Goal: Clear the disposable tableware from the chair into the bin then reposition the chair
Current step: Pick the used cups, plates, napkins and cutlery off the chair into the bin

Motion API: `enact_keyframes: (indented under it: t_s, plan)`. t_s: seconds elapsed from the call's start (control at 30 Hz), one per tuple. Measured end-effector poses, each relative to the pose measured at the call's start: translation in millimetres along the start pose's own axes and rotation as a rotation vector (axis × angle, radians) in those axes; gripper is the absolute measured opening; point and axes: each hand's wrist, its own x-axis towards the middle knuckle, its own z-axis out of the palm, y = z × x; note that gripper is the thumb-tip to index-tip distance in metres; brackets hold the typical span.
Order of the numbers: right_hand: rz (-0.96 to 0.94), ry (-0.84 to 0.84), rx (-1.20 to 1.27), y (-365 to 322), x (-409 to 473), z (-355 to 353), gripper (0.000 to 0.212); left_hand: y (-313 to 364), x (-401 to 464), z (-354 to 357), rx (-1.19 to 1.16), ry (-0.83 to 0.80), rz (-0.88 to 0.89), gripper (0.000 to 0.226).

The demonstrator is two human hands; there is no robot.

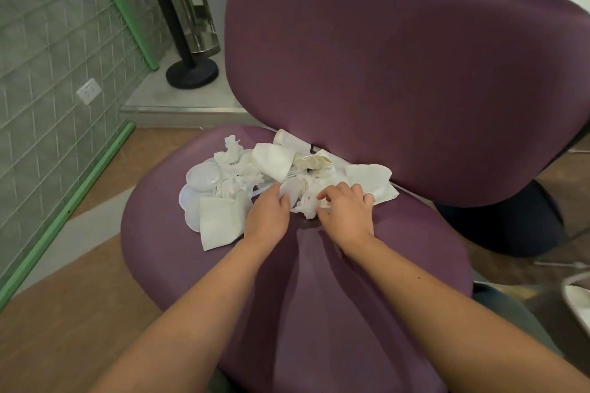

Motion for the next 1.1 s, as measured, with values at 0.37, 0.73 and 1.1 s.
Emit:
enact_keyframes:
  t_s: [0.37, 0.73, 1.1]
  plan:
    - [-0.156, -0.047, -0.225, -14.4, 5.5, 13.4, 0.029, 4.1, -9.8, -10.1, -0.070, 0.010, -0.040, 0.026]
    - [0.322, -0.003, 1.038, -13.5, -43.9, -3.4, 0.019, 6.4, -20.5, -13.5, -0.098, 0.024, -0.065, 0.031]
    - [0.527, -0.007, 1.425, 41.1, -62.5, -66.6, 0.014, 95.6, -49.1, 10.0, -0.247, -0.128, 0.116, 0.032]
